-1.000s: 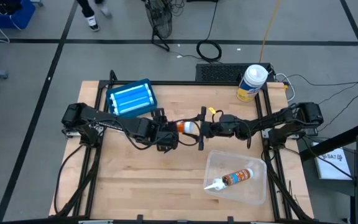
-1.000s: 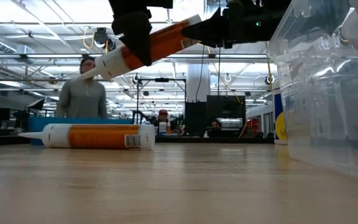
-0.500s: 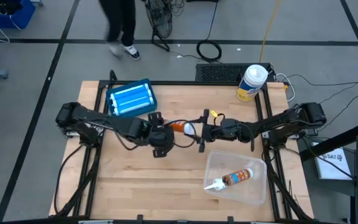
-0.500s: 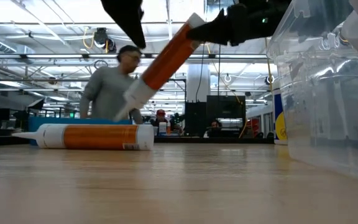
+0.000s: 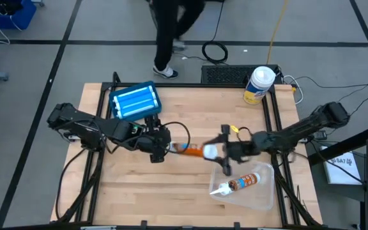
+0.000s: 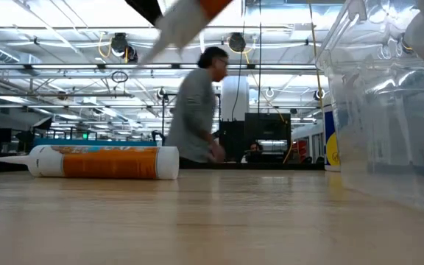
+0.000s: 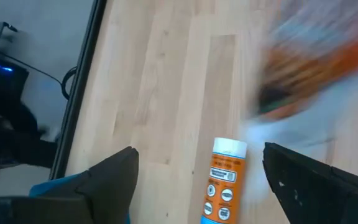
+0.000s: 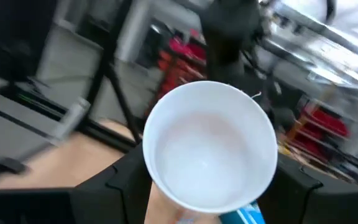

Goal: Pick & place silicon tubes, Sealant and Lysol wipes
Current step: Put the bottom orange sealant into the transparent bin

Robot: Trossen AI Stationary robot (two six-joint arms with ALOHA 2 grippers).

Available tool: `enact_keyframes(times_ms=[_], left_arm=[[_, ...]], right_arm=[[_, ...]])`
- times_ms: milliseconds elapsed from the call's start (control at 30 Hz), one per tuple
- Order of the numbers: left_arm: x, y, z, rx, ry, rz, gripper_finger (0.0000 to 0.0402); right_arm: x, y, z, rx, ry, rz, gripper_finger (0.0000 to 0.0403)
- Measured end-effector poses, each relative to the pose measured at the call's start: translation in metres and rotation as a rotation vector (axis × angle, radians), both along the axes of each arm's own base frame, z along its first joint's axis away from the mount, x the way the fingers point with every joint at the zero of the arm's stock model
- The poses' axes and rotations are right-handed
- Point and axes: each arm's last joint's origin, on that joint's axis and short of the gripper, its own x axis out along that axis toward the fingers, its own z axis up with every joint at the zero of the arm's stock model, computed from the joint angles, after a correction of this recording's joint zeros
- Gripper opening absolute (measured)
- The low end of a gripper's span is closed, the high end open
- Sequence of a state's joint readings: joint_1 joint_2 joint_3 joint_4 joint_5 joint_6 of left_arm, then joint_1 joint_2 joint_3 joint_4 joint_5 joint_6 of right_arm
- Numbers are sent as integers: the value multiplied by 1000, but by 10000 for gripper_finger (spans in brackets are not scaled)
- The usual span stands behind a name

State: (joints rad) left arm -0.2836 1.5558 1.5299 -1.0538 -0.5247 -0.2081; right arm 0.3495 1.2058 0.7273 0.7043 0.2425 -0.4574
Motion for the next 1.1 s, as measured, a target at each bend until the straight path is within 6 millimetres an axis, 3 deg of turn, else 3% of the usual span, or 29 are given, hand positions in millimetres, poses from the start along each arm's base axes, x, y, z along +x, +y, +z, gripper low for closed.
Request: enact_keyframes(times_ms=[167,333,533,767,967,1100], left_arm=[[0,0,0,2,2,-2,339],[0,-5,0,25,-13,-12,336],[-1,-7,0,47,-18,-8,328],[-2,-3,-16,88,20,28,337],[0,-3,-30,101,5,46,336],[0,-6,-31,104,0,27,330]], right_arm=[[-38,15,26,46,-36,-4,216],[-65,28,59,112,98,-54,216],[-63,55,92,62,291,-121,216],[-60,83,145,92,457,-85,216],[-62,83,169,189,601,-163,216],[-63,80,164,241,704,-249,216]])
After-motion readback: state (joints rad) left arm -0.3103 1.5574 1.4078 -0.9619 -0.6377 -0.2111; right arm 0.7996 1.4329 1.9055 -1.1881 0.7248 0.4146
